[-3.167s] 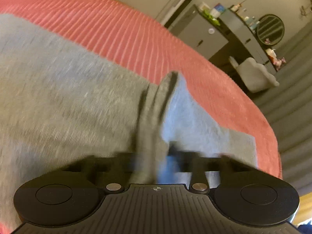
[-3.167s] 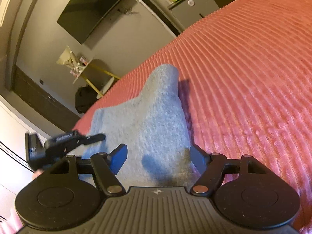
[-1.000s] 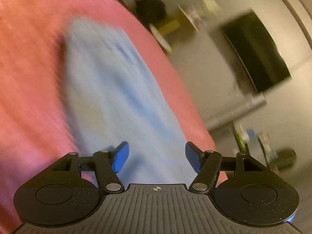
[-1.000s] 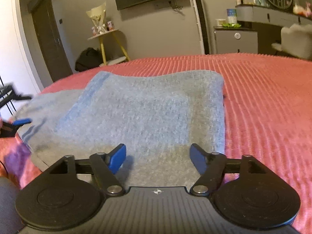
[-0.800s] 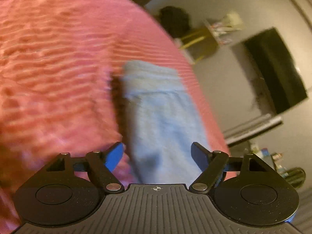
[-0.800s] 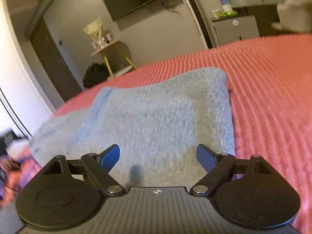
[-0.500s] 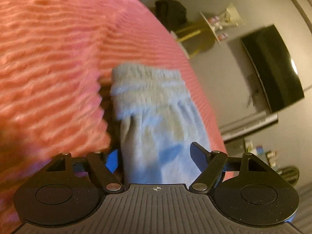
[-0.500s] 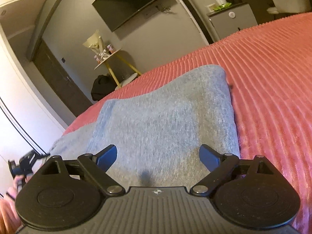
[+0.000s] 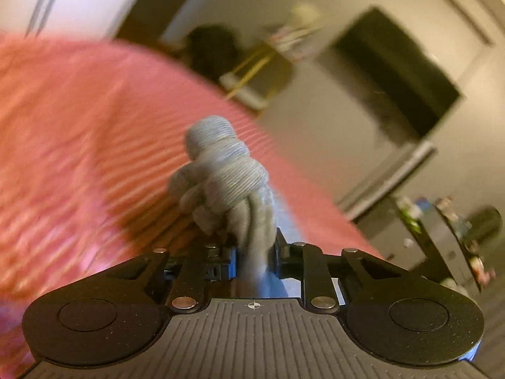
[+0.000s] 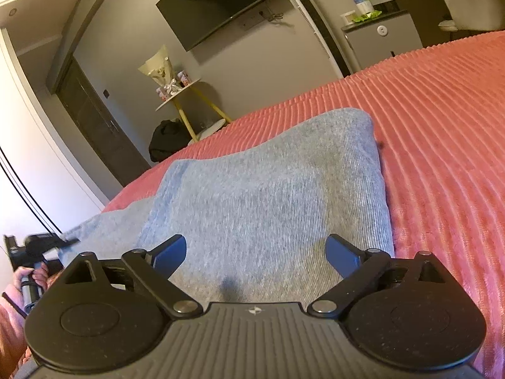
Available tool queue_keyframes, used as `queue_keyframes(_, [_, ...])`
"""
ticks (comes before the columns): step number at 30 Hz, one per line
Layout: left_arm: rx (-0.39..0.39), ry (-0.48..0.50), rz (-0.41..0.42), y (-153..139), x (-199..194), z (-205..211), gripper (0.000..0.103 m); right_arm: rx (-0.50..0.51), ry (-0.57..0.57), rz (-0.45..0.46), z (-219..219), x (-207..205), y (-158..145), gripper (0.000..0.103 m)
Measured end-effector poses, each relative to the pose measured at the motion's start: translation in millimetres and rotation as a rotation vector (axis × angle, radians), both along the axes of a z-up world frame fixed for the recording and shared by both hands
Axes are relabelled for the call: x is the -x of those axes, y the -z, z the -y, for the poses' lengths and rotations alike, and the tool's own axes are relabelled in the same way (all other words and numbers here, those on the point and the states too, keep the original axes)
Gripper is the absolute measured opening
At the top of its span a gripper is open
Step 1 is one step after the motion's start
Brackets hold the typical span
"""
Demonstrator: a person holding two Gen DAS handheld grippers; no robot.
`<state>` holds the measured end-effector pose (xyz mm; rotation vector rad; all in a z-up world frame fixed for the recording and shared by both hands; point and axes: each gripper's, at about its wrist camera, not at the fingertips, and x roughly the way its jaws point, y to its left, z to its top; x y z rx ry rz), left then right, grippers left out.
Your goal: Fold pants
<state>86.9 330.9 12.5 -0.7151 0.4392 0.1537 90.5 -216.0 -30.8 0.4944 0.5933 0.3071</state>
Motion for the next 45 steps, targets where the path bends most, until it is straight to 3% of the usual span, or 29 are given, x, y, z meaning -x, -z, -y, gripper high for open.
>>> queue_keyframes(2, [0.007,0.013,0.029,-8,-2,6,0.025,-0.004,0.004,-0.002,0,0,0,0.095])
queue_keyframes(4, [0.025,-0.023,-0.023,-2,-13,5,0.029,-0.012,0.007,-0.003,0,-1,0,0.095])
queue_keyframes(5, [0.041,-0.046,-0.062,4,-17,2,0.034,-0.016,0.01,-0.004,0,-1,0,0.095])
queue_keyframes(7, [0.094,-0.08,-0.133,20,-24,-3,0.055,-0.024,0.011,-0.008,1,-1,-1,0.095])
queue_keyframes(10, [0.133,-0.105,-0.209,37,-29,-7,0.071,-0.039,0.013,-0.011,2,-1,-1,0.095])
queue_keyframes(12, [0.145,-0.113,-0.247,46,-33,-10,0.068,-0.036,0.012,-0.011,2,-1,-1,0.095])
queue_keyframes(14, [0.189,-0.142,-0.274,52,-37,-17,0.057,-0.024,0.01,-0.008,0,-1,0,0.095])
queue_keyframes(16, [0.243,-0.179,-0.267,52,-37,-22,0.031,-0.016,0.008,-0.007,-1,-1,0,0.095])
queue_keyframes(17, [0.251,-0.187,-0.253,49,-36,-21,0.027,-0.017,0.01,-0.008,0,-1,0,0.095])
queue_keyframes(19, [0.151,-0.172,-0.228,31,-34,-8,0.021,-0.024,0.013,-0.009,0,-1,0,0.095])
queue_keyframes(22, [-0.17,-0.084,-0.193,-16,-42,35,0.019,-0.048,0.026,-0.014,2,-1,-1,0.095])
queue_keyframes(24, [-0.328,-0.006,-0.133,-49,-39,74,0.019,-0.072,0.038,-0.018,5,-1,-3,0.094])
queue_keyframes(29, [-0.588,0.287,0.033,-115,-28,199,0.02,-0.123,0.073,-0.005,14,5,-9,0.094])
queue_keyframes(32, [-0.676,0.469,0.07,-114,-16,284,0.026,-0.161,0.102,0.023,23,12,-15,0.094])
queue_keyframes(33, [-0.702,0.527,0.059,-106,-12,312,0.033,-0.175,0.109,0.031,26,14,-17,0.094])
queue_keyframes(34, [-0.725,0.593,0.042,-95,-7,339,0.044,-0.189,0.116,0.04,29,17,-19,0.094])
queue_keyframes(37, [-0.783,0.767,-0.104,-42,5,400,0.047,-0.215,0.12,0.062,36,23,-25,0.094])
queue_keyframes(39, [-0.762,0.801,-0.247,-13,14,416,0.045,-0.224,0.109,0.061,38,25,-28,0.094])
queue_keyframes(41, [-0.671,0.771,-0.309,-2,28,409,0.047,-0.24,0.1,0.05,41,27,-30,0.094])
queue_keyframes(45, [-0.429,0.612,-0.318,-10,58,360,0.073,-0.347,0.034,-0.012,42,24,-27,0.094])
